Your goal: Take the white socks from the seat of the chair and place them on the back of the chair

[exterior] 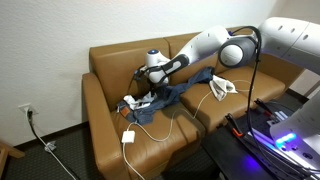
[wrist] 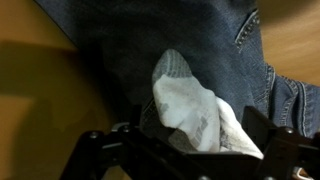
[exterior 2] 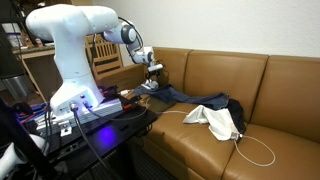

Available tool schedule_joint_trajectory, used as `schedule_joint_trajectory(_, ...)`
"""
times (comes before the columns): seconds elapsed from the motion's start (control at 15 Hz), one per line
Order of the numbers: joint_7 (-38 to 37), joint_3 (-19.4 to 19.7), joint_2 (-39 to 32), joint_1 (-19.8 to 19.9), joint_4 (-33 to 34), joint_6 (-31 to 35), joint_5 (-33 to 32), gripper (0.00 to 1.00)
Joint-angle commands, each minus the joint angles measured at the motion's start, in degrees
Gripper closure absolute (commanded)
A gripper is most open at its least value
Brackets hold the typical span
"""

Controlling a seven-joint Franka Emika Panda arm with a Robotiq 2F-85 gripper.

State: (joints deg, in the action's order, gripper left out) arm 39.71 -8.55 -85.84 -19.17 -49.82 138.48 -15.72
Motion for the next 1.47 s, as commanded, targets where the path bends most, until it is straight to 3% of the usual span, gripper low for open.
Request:
schedule_joint_trajectory(0.0,-0.53,0.89,0.00,0.00,0.72,-3.14,0.85,0.00)
schedule_joint_trajectory(0.4,7.71,-1.69,-0.04,4.30,-4.70,5.04,2.12,0.00)
schedule_joint_trajectory(0.73,15.24,-5.38,-0.11,6.09,-6.19,0.02,4.86,0.00)
schedule_joint_trajectory(0.93,14.54,-4.01,-0.10,5.06,-5.55,-0.53,5.37,0.00)
schedule_joint_trajectory(1.4,11.94,-0.69,0.05,2.57,-5.77,9.18,3.37,0.00)
